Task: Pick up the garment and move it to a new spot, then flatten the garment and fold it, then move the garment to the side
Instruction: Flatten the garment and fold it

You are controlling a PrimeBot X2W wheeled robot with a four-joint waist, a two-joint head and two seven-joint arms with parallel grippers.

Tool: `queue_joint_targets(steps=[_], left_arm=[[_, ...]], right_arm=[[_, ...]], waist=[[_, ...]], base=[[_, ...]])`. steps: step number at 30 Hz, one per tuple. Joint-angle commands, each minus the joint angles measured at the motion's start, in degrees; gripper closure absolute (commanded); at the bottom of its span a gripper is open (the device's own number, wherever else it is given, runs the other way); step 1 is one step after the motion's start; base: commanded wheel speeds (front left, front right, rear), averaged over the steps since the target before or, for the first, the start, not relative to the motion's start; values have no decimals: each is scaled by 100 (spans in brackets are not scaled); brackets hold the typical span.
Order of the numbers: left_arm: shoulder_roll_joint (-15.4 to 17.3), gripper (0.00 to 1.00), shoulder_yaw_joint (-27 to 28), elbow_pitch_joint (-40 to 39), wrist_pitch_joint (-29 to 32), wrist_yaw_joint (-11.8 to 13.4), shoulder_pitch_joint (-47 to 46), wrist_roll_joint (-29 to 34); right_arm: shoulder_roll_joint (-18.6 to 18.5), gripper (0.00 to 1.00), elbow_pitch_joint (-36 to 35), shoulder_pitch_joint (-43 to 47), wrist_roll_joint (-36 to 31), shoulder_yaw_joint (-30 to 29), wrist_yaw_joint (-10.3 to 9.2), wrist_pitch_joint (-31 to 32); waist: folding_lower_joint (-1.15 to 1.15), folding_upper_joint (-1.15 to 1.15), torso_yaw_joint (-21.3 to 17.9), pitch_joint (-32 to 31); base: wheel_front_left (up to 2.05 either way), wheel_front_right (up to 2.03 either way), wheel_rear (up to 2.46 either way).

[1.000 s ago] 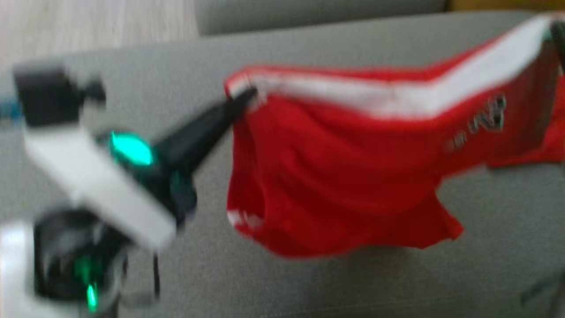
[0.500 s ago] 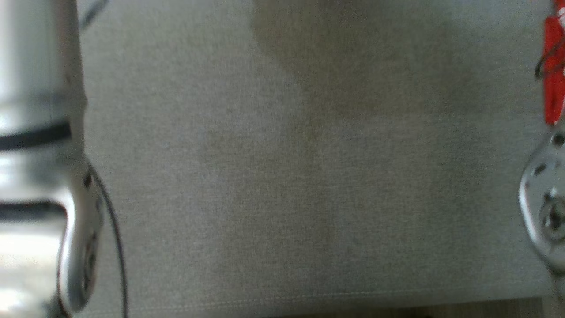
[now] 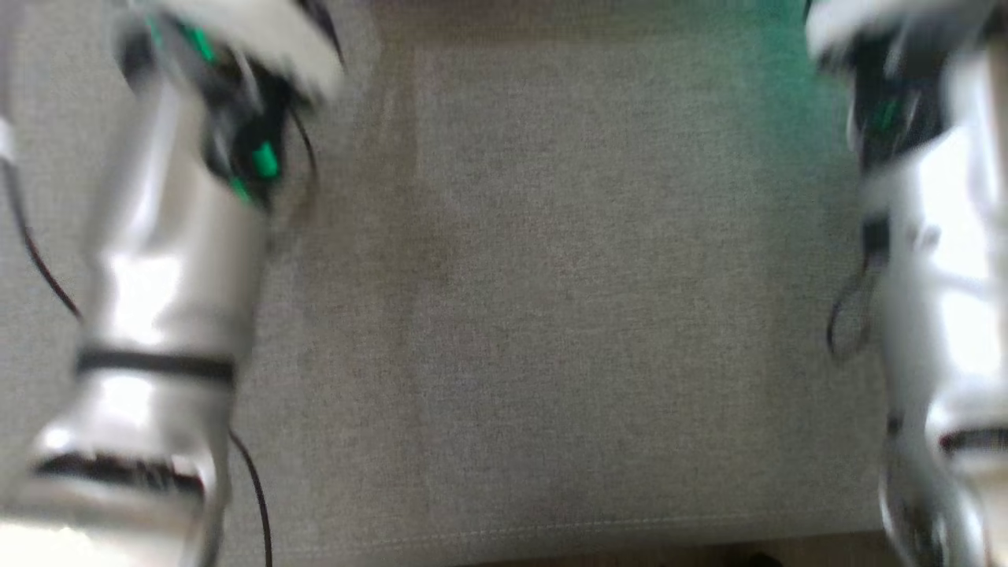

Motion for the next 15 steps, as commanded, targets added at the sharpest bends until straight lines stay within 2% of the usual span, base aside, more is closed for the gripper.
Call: queue_joint_targets(steps=[1, 4, 9, 11, 15], left_arm=[[227, 100, -13, -341, 23, -35, 17, -52], [338, 100, -490, -1020, 235, -39, 959, -407], [738, 100, -899, -2367, 629, -34, 2926, -947], [895, 100, -947, -2935, 763, 114, 3724, -1058], [1006, 100, -1004, -4106, 1005, 608, 5222, -1374]], right_arm=[[-4, 100, -366, 117, 107, 135, 39, 50], [-277, 100, -1002, 1181, 341, 355, 39, 245], [-763, 100, -2231, 3221, 481, 334, 39, 641], [-839, 100, -2785, 4066, 493, 212, 39, 876], [-776, 100, -4012, 5709, 515, -277, 39, 1457]], waist=[[0, 0, -6, -173], [0, 0, 4, -452], [0, 0, 53, -1250], [0, 0, 53, -1546], [0, 0, 76, -1955]], base=[[0, 0, 0], [0, 0, 0], [0, 0, 0], [0, 0, 0], [0, 0, 0]])
